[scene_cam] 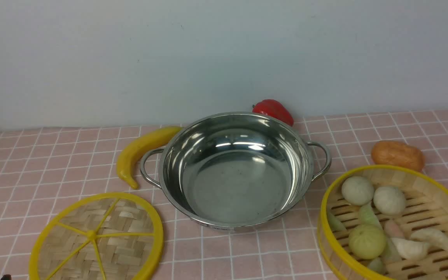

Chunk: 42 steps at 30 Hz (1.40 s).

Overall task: Place the steamer in the pot on the pink tablecloth, and put the lid on the steamer.
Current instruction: 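Reach for and grasp the rim of the bamboo steamer holding the buns with the right gripper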

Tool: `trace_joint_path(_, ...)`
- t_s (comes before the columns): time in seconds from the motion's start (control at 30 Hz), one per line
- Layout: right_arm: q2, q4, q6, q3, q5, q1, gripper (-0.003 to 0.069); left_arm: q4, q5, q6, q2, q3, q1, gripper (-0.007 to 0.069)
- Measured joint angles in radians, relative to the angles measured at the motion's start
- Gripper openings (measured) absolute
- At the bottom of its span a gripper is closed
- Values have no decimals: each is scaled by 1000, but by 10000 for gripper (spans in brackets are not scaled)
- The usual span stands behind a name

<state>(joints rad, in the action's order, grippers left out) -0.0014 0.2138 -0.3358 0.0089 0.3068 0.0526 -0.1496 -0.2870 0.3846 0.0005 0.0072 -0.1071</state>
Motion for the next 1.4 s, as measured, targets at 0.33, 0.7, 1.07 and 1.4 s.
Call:
trace_joint_path(0.33, 0, 0, 0, 0, 0, 0, 240, 0, 0, 0, 0, 0, 0, 243)
trace_joint_path(0.7, 0, 0, 0, 0, 0, 0, 240, 0, 0, 0, 0, 0, 0, 243)
trace_joint_path(1.07, 0, -181, -83, 0, -75, 0, 240, -269, 0, -83, 0, 0, 0, 243)
trace_joint_path(1.4, 0, -422, -158, 0, -250, 0, 240, -942, 6, -219, 0, 0, 0, 243)
